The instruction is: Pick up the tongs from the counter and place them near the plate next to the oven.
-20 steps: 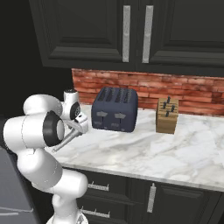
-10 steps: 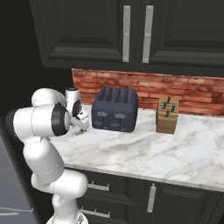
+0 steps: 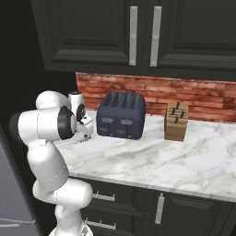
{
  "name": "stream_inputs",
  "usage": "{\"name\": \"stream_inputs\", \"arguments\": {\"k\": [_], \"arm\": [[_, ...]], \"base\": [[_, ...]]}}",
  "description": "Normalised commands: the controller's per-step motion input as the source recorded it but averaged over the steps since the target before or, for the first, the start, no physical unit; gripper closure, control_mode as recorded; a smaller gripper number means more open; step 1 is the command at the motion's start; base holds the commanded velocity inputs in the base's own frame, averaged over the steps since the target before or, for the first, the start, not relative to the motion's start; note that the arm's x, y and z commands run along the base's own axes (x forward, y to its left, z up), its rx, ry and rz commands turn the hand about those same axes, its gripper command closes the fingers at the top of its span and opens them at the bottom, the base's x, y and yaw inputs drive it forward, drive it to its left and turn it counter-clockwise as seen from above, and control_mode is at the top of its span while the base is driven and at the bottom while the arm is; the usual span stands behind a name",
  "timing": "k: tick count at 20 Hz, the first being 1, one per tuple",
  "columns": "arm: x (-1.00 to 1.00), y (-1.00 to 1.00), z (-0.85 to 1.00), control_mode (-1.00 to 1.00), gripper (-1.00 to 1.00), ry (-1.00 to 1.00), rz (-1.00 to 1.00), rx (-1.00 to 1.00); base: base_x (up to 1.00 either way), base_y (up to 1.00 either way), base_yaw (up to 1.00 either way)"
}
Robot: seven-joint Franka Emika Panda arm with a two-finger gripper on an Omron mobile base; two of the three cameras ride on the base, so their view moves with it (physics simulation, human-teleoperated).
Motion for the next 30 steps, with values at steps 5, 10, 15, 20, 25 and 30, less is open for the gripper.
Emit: {"name": "stream_inputs", "arguments": {"k": [5,10,15,20,25,30], "arm": [[-0.02,0.00,-0.21,-1.00,-1.00,-0.06,-0.03,0.00],[0.00,0.00,-0.14,-1.00,-1.00,-0.12,-0.06,0.01],[0.00,0.01,0.00,-1.00,-1.00,-0.15,-0.05,0.05],[0.00,0.00,0.00,-1.00,-1.00,-0.07,-0.02,0.08],[0.00,0.00,0.00,-1.00,-1.00,-0.01,-0.04,0.04],[0.13,0.00,-0.01,-1.00,-1.00,0.00,-0.05,0.02]], "base": [[0.00,0.00,0.00],[0.00,0.00,0.00],[0.00,0.00,0.00],[0.00,0.00,0.00],[0.00,0.00,0.00],[0.00,0.00,0.00]]}}
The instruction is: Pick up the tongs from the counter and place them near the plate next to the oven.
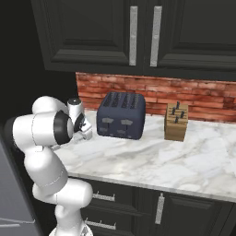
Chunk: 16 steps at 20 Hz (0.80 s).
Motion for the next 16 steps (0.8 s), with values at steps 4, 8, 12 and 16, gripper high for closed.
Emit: {"name": "stream_inputs", "arguments": {"k": [4,8,12,16], "arm": [[0.23,0.03,-0.21,-1.00,-1.00,0.00,-0.05,0.00],[0.30,0.16,-0.34,-1.00,-1.00,0.00,-0.05,0.00],[0.26,0.22,-0.45,-1.00,-1.00,0.00,-0.06,0.00],[0.18,0.11,-0.40,-1.00,-1.00,0.00,-0.02,0.00]], "base": [[0.00,0.00,0.00],[0.00,0.00,0.00],[0.00,0.00,0.00],[0.00,0.00,0.00]]}}
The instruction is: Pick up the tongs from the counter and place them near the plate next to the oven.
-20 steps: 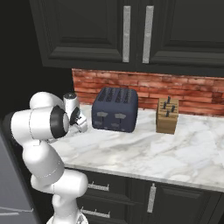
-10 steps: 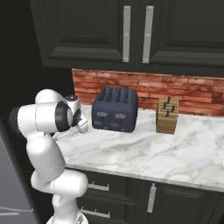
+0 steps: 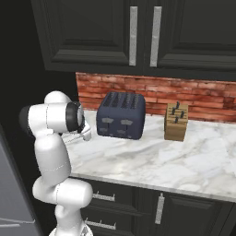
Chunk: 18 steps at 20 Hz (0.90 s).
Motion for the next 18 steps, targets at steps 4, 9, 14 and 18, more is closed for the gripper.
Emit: {"name": "stream_inputs", "arguments": {"k": [4,9,14,18], "arm": [[-0.04,0.00,-0.55,-1.00,1.00,0.01,-0.04,0.00],[-0.21,-0.02,-0.40,-1.00,1.00,0.00,-0.04,0.01],[-0.28,-0.10,-0.25,-1.00,1.00,0.00,-0.08,0.07],[-0.46,-0.21,0.17,-1.00,1.00,0.00,-0.01,0.27]], "base": [[0.00,0.00,0.00],[0.00,0.00,0.00],[0.00,0.00,0.00],[0.00,0.00,0.00]]}}
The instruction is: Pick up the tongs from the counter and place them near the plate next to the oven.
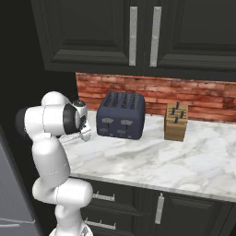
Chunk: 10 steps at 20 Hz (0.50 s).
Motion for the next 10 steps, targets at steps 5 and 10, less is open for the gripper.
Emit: {"name": "stream_inputs", "arguments": {"k": [5,10], "arm": [[-0.72,-0.29,0.39,-1.00,1.00,0.00,0.11,0.22],[-0.69,-0.27,0.47,-1.00,1.00,0.00,0.20,0.03]], "base": [[0.00,0.00,0.00],[0.00,0.00,0.00]]}}
